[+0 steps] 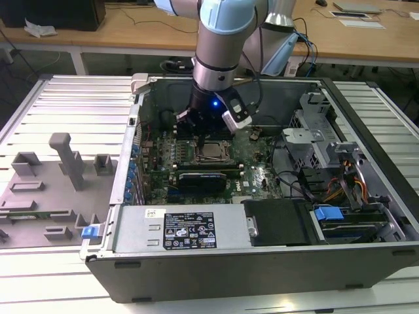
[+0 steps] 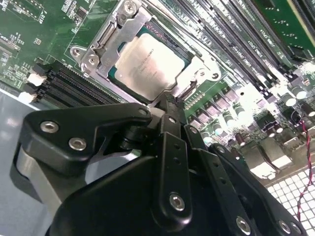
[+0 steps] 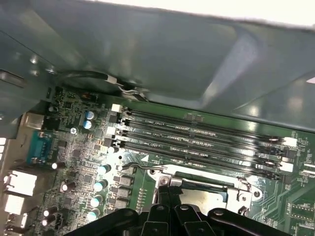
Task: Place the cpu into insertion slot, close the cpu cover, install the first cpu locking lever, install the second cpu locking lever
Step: 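Close the cpu cover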
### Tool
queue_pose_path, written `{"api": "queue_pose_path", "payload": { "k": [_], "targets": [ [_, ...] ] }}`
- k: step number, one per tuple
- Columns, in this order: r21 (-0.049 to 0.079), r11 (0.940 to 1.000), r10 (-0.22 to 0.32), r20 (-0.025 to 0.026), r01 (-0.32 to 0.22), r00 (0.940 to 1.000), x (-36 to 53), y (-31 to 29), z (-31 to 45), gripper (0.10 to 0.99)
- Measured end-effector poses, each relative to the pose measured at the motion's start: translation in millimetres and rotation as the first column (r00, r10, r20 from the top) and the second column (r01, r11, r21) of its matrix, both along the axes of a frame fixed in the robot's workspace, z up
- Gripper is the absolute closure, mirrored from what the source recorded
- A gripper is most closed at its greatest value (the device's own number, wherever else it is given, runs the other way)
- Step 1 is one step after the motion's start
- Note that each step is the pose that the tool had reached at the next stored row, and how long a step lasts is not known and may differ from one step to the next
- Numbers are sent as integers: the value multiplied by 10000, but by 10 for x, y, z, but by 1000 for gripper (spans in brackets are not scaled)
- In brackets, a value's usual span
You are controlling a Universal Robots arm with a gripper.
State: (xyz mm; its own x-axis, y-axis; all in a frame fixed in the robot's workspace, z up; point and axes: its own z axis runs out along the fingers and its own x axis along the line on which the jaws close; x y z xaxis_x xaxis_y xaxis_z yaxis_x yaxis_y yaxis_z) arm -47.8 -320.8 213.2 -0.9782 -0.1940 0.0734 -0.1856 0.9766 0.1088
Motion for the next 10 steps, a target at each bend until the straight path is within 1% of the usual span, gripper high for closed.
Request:
{"api": "queue_pose_path", "payload": {
  "k": [3, 5, 6, 8, 9, 10],
  "targets": [
    [-1, 10000, 0, -10, 0, 10000, 4, 0, -59, 980],
    [-4, 10000, 0, -34, 0, 10000, 4, -1, -84, 980],
    [-7, 10000, 1, -55, -1, 10000, 9, -1, -92, 980],
    [-6, 10000, -1, -61, 1, 10000, 25, -1, -95, 980],
    [-3, 10000, -6, -69, 6, 10000, 47, 0, -97, 980],
    [-3, 10000, -7, -66, 7, 10000, 64, 0, -97, 980]
  ]
}}
